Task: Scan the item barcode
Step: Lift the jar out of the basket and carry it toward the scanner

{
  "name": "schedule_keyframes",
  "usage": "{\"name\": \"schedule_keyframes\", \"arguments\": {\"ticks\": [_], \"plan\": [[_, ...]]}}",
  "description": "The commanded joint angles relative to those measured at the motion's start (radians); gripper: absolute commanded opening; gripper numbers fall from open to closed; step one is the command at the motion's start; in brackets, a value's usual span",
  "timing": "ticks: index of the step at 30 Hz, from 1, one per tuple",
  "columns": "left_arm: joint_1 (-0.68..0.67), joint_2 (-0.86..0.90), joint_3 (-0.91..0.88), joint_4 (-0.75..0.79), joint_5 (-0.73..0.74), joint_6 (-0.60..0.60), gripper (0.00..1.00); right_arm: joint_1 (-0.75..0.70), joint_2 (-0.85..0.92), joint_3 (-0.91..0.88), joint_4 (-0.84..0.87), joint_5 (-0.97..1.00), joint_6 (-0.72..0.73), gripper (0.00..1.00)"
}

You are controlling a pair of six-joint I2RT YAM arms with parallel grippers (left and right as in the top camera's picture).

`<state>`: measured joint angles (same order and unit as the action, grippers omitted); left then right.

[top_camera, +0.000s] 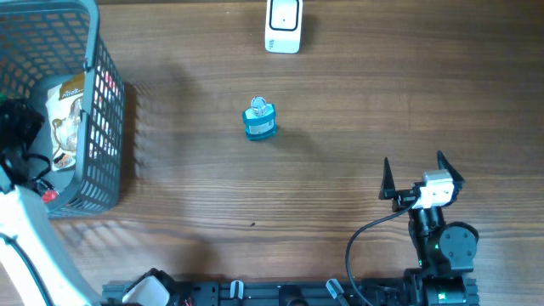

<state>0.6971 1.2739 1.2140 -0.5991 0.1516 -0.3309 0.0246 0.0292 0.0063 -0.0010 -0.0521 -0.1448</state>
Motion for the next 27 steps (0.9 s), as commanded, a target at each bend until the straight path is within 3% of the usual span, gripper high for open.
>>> {"name": "schedule_keyframes", "arguments": {"ticks": [1, 10, 14, 21, 27], "plan": [[0.005, -0.099, -0.004, 0.018, 0.095, -0.082, 0.55, 0.001, 0.000, -0.001, 0.002, -0.016, -0.012, 1.00], [0.005, -0.169, -0.004, 0.131, 0.433, -0.250, 0.57, 0.001, 0.000, -0.001, 0.003, -0.016, -0.013, 1.00], [-0.031, -0.169, -0.004, 0.178, 0.514, -0.332, 0.57, 0.001, 0.000, -0.001, 0.003, -0.016, -0.013, 1.00], [-0.238, -0.167, -0.004, 0.190, 0.505, -0.370, 0.57, 0.001, 0.000, -0.001, 0.002, -0.016, -0.013, 1.00], [-0.492, -0.149, -0.004, 0.129, 0.311, -0.321, 0.57, 0.001, 0.000, -0.001, 0.003, -0.016, -0.012, 1.00]]}}
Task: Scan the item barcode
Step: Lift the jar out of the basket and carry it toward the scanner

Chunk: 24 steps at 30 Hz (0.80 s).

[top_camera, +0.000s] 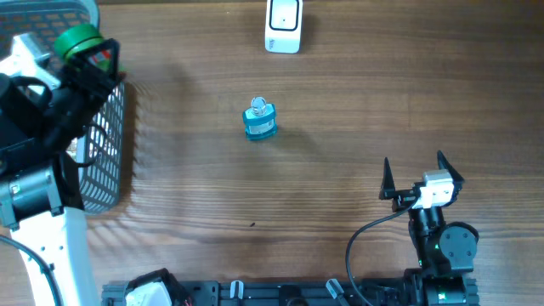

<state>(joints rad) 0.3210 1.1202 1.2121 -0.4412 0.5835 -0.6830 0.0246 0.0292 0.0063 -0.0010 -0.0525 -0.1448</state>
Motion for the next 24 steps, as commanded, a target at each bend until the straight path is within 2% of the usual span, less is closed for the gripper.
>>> {"name": "schedule_keyframes", "arguments": {"ticks": [1, 6, 11, 16, 24], "plan": [[-0.138, 0.010, -0.002, -0.046, -0.144, 0.032, 0.57, 0.001, 0.000, -0.001, 0.002, -0.016, -0.013, 1.00], [-0.267, 0.075, -0.002, -0.197, -0.325, 0.055, 0.56, 0.001, 0.000, -0.001, 0.002, -0.016, -0.012, 1.00], [-0.336, 0.158, -0.002, -0.272, -0.407, 0.054, 0.56, 0.001, 0.000, -0.001, 0.002, -0.016, -0.012, 1.00], [-0.408, 0.281, -0.002, -0.286, -0.414, 0.054, 0.56, 0.001, 0.000, -0.001, 0.003, -0.016, -0.013, 1.00], [-0.497, 0.439, -0.002, -0.286, -0.509, 0.054, 0.56, 0.001, 0.000, -0.001, 0.002, -0.016, -0.012, 1.00]]}}
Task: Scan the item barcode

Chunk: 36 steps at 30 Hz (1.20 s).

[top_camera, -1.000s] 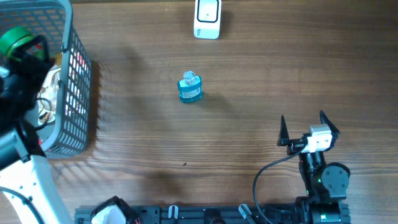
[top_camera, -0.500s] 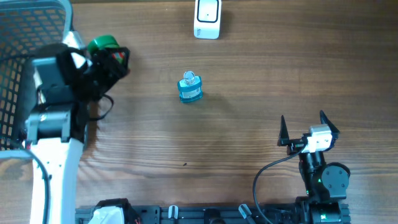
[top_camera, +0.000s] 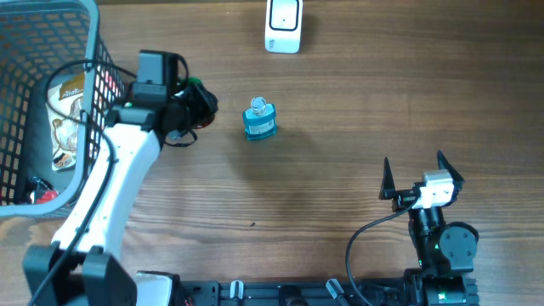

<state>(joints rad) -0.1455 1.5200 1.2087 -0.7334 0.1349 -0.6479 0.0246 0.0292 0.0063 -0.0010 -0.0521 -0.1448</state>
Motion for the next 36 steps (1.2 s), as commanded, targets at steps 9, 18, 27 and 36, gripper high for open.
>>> {"name": "schedule_keyframes", "arguments": {"ticks": [9, 18, 27, 36], "plan": [[-0.109, 0.215, 0.001, 0.003, -0.156, 0.012, 0.56, 0.001, 0.000, -0.001, 0.003, -0.016, -0.012, 1.00], [-0.140, 0.340, 0.001, -0.002, -0.246, 0.012, 0.58, 0.001, 0.000, -0.001, 0.002, -0.016, -0.012, 1.00], [-0.141, 0.343, 0.001, 0.006, -0.229, 0.011, 0.66, 0.001, 0.000, -0.001, 0.002, -0.016, -0.012, 1.00], [-0.144, 0.343, 0.001, -0.018, -0.229, 0.011, 0.66, 0.001, 0.000, -0.001, 0.002, -0.016, -0.012, 1.00]]}}
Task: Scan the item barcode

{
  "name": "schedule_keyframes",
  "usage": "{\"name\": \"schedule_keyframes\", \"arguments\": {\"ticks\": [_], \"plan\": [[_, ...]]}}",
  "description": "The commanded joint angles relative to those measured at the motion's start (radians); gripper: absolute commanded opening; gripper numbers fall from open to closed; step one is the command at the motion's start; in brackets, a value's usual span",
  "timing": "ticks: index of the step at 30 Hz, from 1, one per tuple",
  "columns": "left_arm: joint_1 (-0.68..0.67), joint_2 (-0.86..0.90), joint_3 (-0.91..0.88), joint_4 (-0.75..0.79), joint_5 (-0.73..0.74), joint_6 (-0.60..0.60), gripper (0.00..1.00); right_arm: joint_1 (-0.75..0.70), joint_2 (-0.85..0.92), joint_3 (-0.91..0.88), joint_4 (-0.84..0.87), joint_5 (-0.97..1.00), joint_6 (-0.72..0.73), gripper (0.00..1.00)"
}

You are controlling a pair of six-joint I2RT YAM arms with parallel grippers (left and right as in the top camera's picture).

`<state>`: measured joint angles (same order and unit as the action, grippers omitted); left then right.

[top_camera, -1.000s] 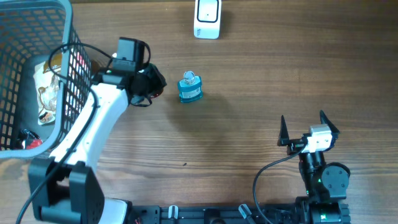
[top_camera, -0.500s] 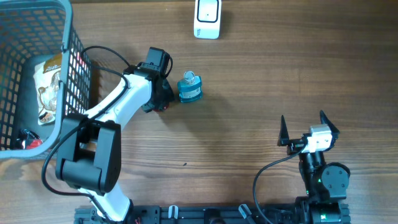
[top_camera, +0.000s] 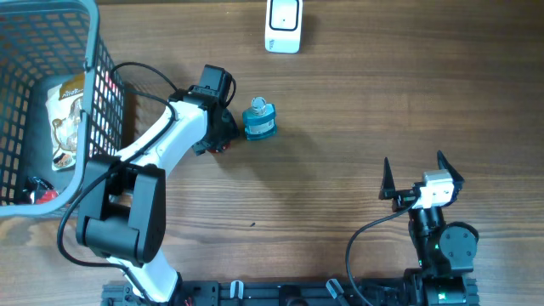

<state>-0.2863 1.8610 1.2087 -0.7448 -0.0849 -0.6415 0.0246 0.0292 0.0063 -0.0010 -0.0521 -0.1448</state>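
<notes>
A small blue bottle [top_camera: 259,121] stands upright on the wooden table [top_camera: 357,102]. The white scanner [top_camera: 283,25] sits at the far edge, beyond the bottle. My left gripper [top_camera: 223,136] points down at the table just left of the bottle. The wrist hides its fingers, and only a bit of red shows under it. Whether it holds anything cannot be told. At the near right my right gripper [top_camera: 414,163] stands open and holds nothing.
A grey wire basket [top_camera: 102,102] fills the far left corner. Inside it lie a printed packet [top_camera: 68,119] and a red-tipped item [top_camera: 42,194]. The left arm stretches from the near left edge across to the bottle.
My left gripper has moved right and slightly nearer, from beside the basket to just left of the blue bottle. The green-capped item seen at its tip no longer shows. The right arm is unchanged.
My left arm first reached into the basket. It then rose over the basket's rim with a green-capped item at its gripper. After that it was out over the table beside the basket, and now it stands next to the blue bottle. The right arm stayed still.
</notes>
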Motion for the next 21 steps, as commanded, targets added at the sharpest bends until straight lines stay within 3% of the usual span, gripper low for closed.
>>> {"name": "schedule_keyframes", "arguments": {"ticks": [1, 13, 17, 19, 21], "plan": [[-0.005, 0.002, 0.001, -0.005, -0.010, 0.005, 0.66, 0.001, 0.000, -0.001, 0.002, -0.016, -0.012, 1.00], [-0.024, 0.050, -0.005, 0.026, -0.015, 0.005, 0.71, 0.001, 0.000, -0.001, 0.002, -0.016, -0.012, 1.00], [-0.023, 0.050, -0.006, 0.026, -0.018, 0.005, 0.83, 0.001, 0.000, -0.001, 0.002, -0.016, -0.013, 1.00], [-0.023, 0.047, -0.006, 0.023, -0.018, 0.005, 1.00, 0.001, 0.000, -0.001, 0.002, -0.016, -0.012, 1.00], [-0.023, 0.034, -0.006, 0.014, -0.018, 0.005, 1.00, 0.001, 0.000, -0.001, 0.002, -0.016, -0.012, 1.00]]}}
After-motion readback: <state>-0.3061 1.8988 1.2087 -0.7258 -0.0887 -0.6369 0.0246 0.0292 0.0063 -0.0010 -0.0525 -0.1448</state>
